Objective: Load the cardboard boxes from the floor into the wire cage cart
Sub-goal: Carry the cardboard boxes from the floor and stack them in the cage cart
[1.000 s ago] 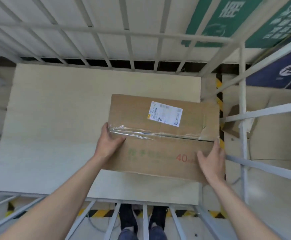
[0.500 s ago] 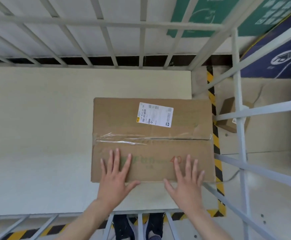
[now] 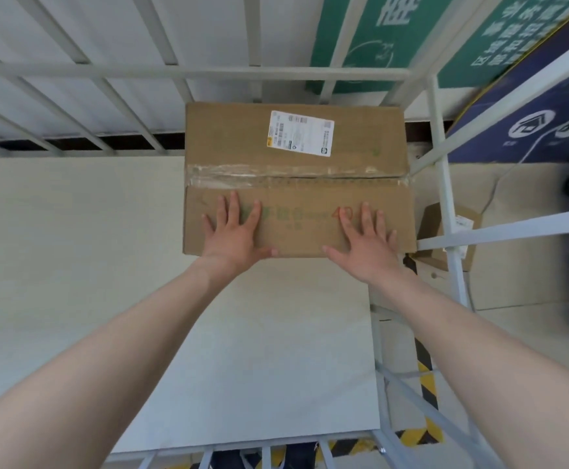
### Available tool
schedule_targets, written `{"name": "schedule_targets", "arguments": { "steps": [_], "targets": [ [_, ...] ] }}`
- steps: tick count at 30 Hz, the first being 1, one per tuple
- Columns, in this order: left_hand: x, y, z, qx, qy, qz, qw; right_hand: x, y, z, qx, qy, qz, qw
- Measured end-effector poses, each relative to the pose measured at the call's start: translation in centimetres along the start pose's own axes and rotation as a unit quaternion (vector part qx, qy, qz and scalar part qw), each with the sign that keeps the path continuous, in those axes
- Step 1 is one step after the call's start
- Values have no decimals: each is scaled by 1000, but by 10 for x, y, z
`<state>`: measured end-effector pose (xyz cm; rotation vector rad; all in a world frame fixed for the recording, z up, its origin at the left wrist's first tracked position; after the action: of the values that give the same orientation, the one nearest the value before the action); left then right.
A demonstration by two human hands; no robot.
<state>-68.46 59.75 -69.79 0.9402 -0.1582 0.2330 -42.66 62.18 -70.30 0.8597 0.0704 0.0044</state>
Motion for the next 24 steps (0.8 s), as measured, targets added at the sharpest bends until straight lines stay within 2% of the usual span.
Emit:
{"name": "schedule_targets", "arguments": {
  "steps": [5, 10, 18, 24],
  "targets": [
    [3, 10, 1, -12, 15, -13, 1000, -1, 12, -2, -15, 13, -30, 999],
    [13, 19, 34, -12, 12, 15, 1000, 8, 35, 31, 8, 42, -19, 999],
    [50, 77, 173, -16, -9, -3, 1000, -22, 76, 173, 21, 34, -17, 999],
    [91, 177, 300, 16, -98, -72, 992, -52, 143, 310, 51, 19, -63, 997]
  ]
}}
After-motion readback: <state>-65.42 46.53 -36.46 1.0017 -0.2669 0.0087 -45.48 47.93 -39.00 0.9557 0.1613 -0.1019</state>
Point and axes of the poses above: each hand's wrist, its own z-axis away from the middle knuckle, its own y-axis out of the back of the hand, x = y × z, the point moved 3 cm from there along -z, towards the middle knuckle, and after that the axes turned 2 degrees about -y, right-handed, at the moved point
